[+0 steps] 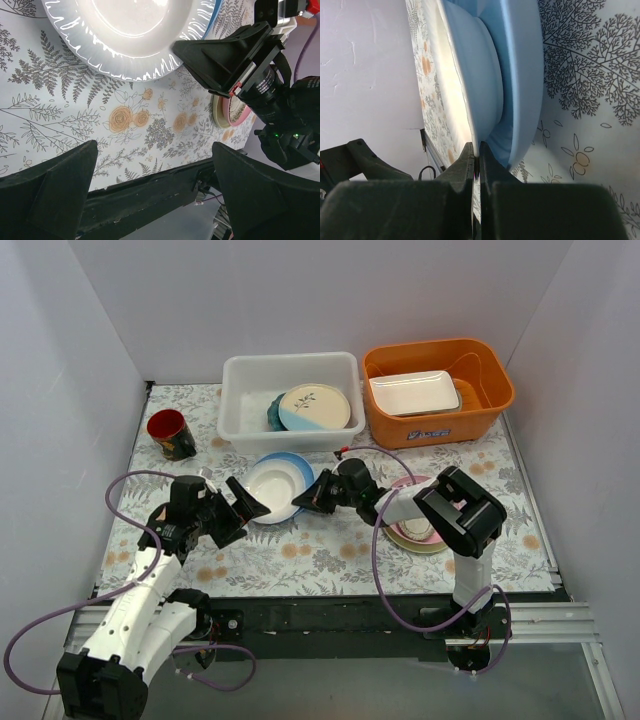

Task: Place the plates into the plastic bin on the countertop
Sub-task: Pick up the plate at the center of the board.

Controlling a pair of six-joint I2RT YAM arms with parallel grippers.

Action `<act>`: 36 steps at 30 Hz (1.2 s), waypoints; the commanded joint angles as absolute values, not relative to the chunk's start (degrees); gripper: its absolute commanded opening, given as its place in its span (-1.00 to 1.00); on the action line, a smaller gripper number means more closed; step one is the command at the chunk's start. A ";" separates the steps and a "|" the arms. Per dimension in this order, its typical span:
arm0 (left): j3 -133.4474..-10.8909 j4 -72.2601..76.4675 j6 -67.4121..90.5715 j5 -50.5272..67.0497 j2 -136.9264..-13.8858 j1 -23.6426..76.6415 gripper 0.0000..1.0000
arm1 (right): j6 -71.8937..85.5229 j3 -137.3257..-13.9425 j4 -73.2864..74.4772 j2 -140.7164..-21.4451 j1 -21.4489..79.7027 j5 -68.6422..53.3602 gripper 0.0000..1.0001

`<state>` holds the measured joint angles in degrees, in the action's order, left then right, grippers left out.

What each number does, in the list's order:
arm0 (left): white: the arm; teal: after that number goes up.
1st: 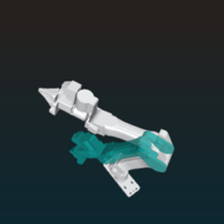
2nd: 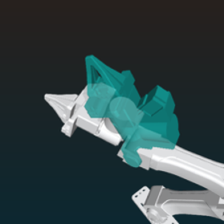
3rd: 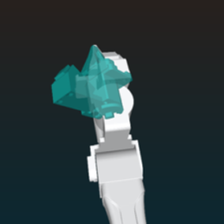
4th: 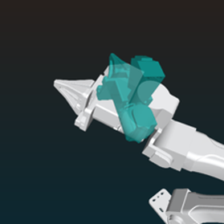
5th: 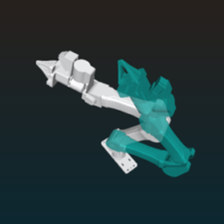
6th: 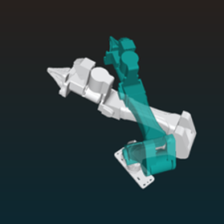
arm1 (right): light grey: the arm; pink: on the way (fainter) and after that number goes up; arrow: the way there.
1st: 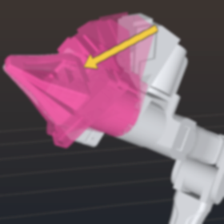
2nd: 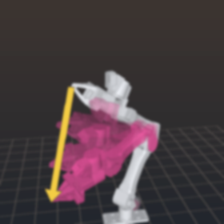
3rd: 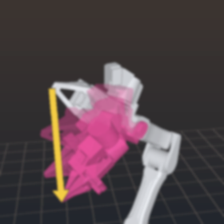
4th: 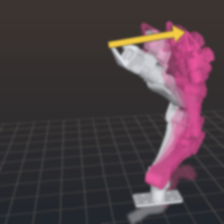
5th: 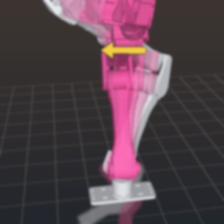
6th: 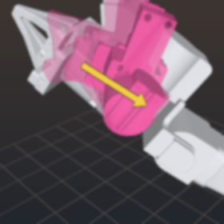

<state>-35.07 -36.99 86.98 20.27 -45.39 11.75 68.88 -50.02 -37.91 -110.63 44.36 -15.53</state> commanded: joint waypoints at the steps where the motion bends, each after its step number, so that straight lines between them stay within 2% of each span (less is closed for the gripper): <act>1: -37.18 -37.97 87.28 19.42 -43.16 11.87 0.96 | 67.24 -47.12 -37.17 -107.23 44.47 -14.06 -0.97; 10: -38.58 -38.14 88.07 19.25 -41.66 11.87 0.96 | 68.56 -42.81 -40.78 -99.06 44.38 -13.71 -0.97; 25: -36.30 -37.36 88.94 16.88 -41.22 11.95 0.96 | 68.11 -35.95 -35.34 -77.89 44.38 -13.80 -0.97; 31: -32.88 -31.30 92.45 19.68 -41.75 11.87 0.96 | 68.55 -36.74 -34.10 -75.15 44.39 -14.76 -0.97; 36: -31.55 -25.42 94.66 19.60 -43.33 11.87 0.84 | 70.57 -37.18 -36.56 -75.85 44.47 -17.40 -0.97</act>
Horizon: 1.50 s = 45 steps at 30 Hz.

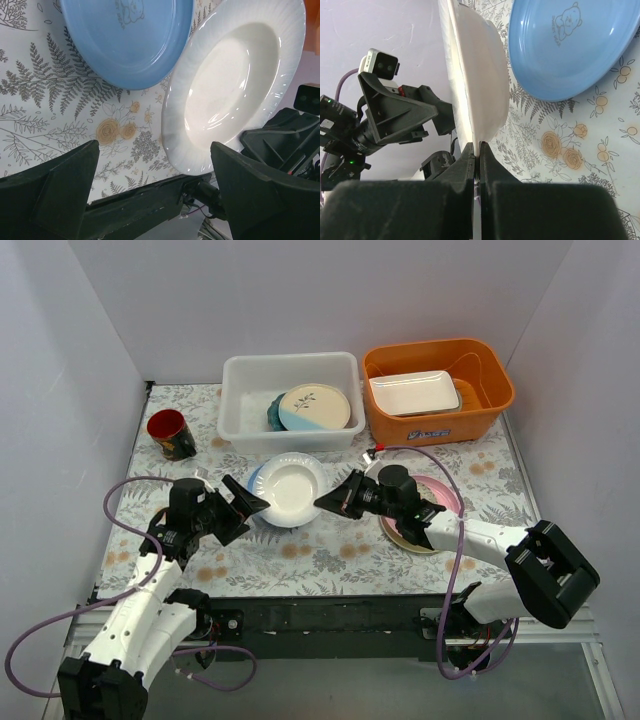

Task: Place the plates into the plastic bin on the countertop
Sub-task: Pick up the plate at the center of the board, then place the plate in the plastic bin.

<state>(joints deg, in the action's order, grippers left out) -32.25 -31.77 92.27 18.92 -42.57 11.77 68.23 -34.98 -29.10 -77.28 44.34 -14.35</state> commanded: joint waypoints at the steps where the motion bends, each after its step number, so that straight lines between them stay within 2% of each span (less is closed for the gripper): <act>1: -31.38 -24.70 95.09 19.69 -44.29 11.95 0.83 | 71.45 -37.35 -37.69 -76.37 44.39 -17.92 -0.97; 6: -31.20 -20.06 95.80 19.34 -46.58 11.95 0.73 | 73.12 -37.09 -39.64 -76.90 45.00 -19.34 -0.97; 9: -30.85 -18.20 96.15 19.69 -48.60 11.95 0.51 | 73.13 -37.79 -39.38 -76.55 45.26 -19.51 -0.97; 10: -30.50 -17.50 96.50 20.04 -49.04 11.95 0.31 | 73.04 -37.97 -39.29 -76.47 45.26 -19.60 -0.97; 13: -29.62 -15.65 97.47 20.65 -49.75 11.87 -0.05 | 72.86 -38.49 -38.76 -76.55 45.53 -19.60 -0.97; 14: -29.53 -15.47 97.56 20.65 -49.66 11.95 -0.45 | 72.86 -38.58 -38.76 -76.38 45.53 -19.51 -0.97; 17: -29.36 -16.08 97.73 20.39 -49.31 11.95 -1.00 | 72.86 -38.67 -38.76 -76.55 45.70 -19.51 -0.97; 29: -28.83 -18.45 97.65 20.30 -46.50 11.95 -1.00 | 74.09 -37.79 -40.60 -77.61 45.79 -20.03 -0.97; 35: -29.18 -18.72 98.52 21.09 -45.09 11.87 -1.00 | 76.64 -35.33 -46.58 -78.66 45.88 -20.39 -0.83; 38: -30.14 -18.89 98.61 21.71 -44.82 11.87 -1.00 | 76.99 -35.16 -47.20 -79.36 45.88 -20.65 -0.69; 41: -31.29 -19.86 98.52 21.45 -44.30 11.87 -1.00 | 76.99 -35.07 -47.29 -79.89 45.88 -21.35 -0.44; 44: -31.73 -20.74 98.79 21.18 -43.16 11.87 -1.00 | 76.47 -34.72 -46.41 -79.98 45.97 -21.18 -0.07; 45: -31.82 -20.92 98.79 21.09 -42.81 11.95 -1.00 | 76.29 -34.63 -45.97 -79.98 45.97 -21.09 0.11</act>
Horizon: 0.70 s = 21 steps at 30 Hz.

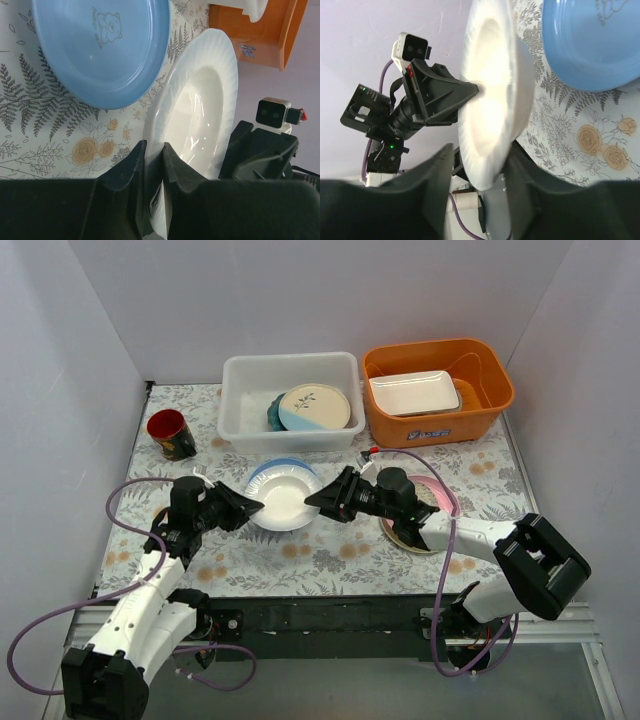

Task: Place the plates into the plastic bin on the countertop
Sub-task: Place the plate in the plastic bin.

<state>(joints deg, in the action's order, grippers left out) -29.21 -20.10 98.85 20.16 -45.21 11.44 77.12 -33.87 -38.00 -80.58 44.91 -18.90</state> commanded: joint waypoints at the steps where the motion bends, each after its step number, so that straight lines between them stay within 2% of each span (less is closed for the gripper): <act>1: -31.64 -21.09 99.31 21.09 -42.02 11.95 -1.00 | 75.85 -34.63 -45.97 -80.07 45.88 -21.09 0.19; 5: -31.99 -21.36 99.58 21.62 -41.05 11.95 -1.00 | 75.76 -34.63 -46.66 -80.86 45.79 -21.88 0.49; 10: -32.52 -20.48 100.11 21.54 -39.29 11.87 -1.00 | 79.01 -32.70 -54.48 -84.46 45.70 -24.34 0.61; 11: -32.87 -20.39 100.37 21.45 -38.77 11.95 -1.00 | 79.10 -32.70 -54.75 -85.16 45.70 -24.87 0.80; 21: -33.40 -21.27 100.11 22.24 -39.11 11.87 -1.00 | 76.47 -33.31 -51.60 -85.78 45.09 -25.14 0.94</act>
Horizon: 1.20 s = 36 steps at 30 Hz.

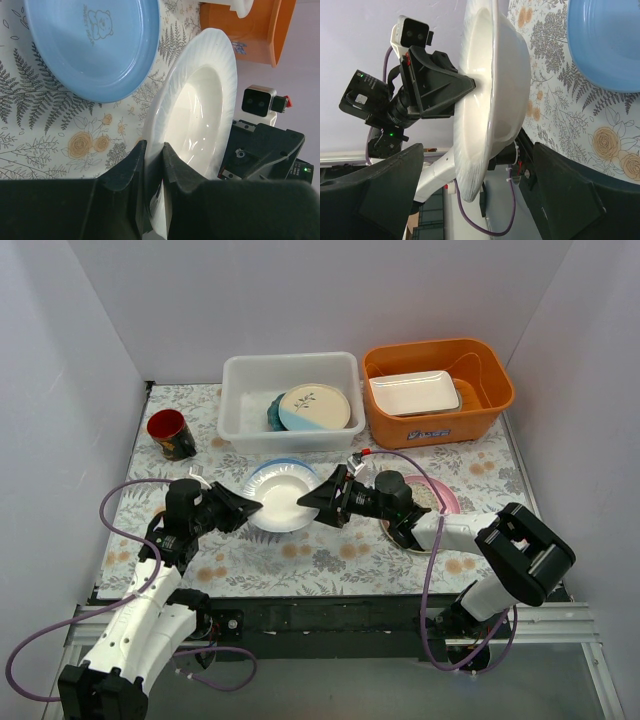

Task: Place the plates into the plastic bin on the countertop
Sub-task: Place the plate in the plastic bin.

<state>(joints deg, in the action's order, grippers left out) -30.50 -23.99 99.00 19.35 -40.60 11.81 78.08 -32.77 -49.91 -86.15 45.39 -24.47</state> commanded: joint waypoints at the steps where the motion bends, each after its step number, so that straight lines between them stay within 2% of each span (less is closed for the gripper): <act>1: -33.31 -21.18 100.11 22.24 -39.02 11.95 -1.00 | 76.46 -33.22 -51.50 -85.69 45.00 -25.05 0.94; 10: -35.07 -21.80 98.70 21.26 -40.60 11.95 -1.00 | 71.81 -33.05 -46.31 -82.45 43.07 -24.08 0.96; 19: -42.18 -19.08 95.54 22.67 -51.32 11.95 -1.00 | 66.54 -30.76 -37.29 -75.51 36.92 -22.60 0.96; 27: -60.96 -20.04 88.96 23.03 -69.58 11.87 -1.00 | 63.99 -29.89 -34.01 -70.84 32.96 -22.76 0.96; 36: -80.58 -23.72 84.91 24.17 -87.79 11.95 -1.00 | 66.80 -26.45 -41.30 -72.15 31.47 -24.69 0.96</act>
